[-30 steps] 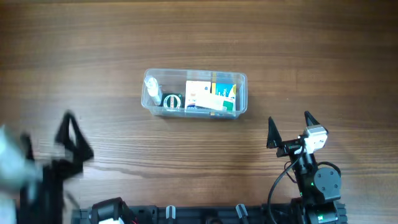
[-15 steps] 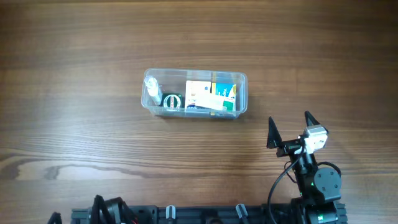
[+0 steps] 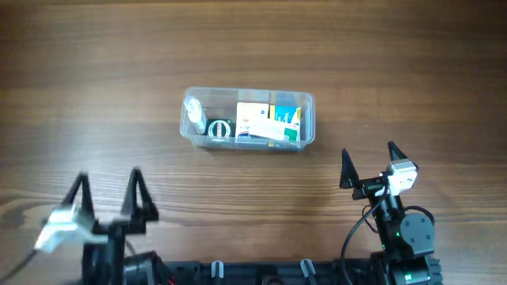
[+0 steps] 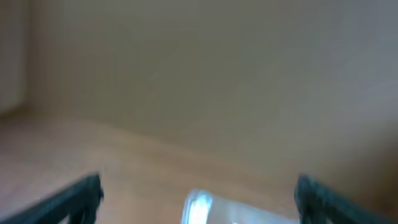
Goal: Pack container
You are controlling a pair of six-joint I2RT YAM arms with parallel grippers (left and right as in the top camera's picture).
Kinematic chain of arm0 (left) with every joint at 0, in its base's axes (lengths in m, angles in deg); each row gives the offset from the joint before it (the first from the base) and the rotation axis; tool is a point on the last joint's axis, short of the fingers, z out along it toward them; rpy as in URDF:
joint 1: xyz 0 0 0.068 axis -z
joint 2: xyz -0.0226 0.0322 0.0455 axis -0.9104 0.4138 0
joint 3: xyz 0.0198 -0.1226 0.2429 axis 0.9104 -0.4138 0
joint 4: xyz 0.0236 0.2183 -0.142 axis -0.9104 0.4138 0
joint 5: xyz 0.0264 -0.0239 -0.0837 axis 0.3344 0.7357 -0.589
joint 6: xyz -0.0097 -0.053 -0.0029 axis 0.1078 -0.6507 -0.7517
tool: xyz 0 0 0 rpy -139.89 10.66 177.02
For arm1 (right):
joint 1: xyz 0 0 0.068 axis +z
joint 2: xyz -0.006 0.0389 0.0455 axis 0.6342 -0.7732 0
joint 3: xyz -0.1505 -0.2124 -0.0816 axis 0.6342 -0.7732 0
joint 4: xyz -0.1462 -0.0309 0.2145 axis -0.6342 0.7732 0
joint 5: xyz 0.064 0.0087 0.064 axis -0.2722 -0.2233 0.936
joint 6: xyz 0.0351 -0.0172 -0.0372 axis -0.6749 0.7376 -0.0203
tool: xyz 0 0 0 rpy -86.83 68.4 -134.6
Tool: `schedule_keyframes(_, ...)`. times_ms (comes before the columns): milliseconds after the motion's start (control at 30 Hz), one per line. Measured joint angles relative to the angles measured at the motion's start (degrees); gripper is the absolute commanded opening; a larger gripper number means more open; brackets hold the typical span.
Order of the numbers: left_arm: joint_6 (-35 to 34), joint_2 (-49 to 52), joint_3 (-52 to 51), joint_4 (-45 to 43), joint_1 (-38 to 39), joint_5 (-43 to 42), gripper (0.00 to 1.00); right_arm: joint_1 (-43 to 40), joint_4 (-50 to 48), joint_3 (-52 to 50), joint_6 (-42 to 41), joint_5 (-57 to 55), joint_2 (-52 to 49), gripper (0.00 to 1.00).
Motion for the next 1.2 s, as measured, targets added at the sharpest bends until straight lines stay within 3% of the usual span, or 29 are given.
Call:
schedule_keyframes(100, 0.0, 0.2, -13.5, -16.4, 0.0, -4.1, 1.0, 0.0, 0.0, 0.0, 0.0, 0.0, 0.0, 1.0)
schedule_keyframes(200, 0.2, 0.2, -21.7, -24.1, 0.0, -5.7, 1.0, 0.0, 0.0, 0.0, 0.0, 0.0, 0.0, 1.0)
schedule_keyframes(333, 3.8, 0.2, -25.4, -25.0, 2.5, -5.8, 1.0, 0.0, 0.0, 0.0, 0.0, 0.0, 0.0, 1.0)
schedule_keyframes(533, 8.0, 0.2, -27.8, -24.7, 10.4, 1.7, 1.0, 0.0, 0.0, 0.0, 0.0, 0.0, 0.0, 1.0)
schedule_keyframes(1000, 8.7, 0.2, -33.9, -23.8, 10.8, 5.4, 1.0, 0.0, 0.0, 0.0, 0.0, 0.0, 0.0, 1.0)
schedule_keyframes(1200, 12.9, 0.2, -34.6, -24.2, 10.8, 5.4, 1.0, 0.0, 0.0, 0.0, 0.0, 0.0, 0.0, 1.0)
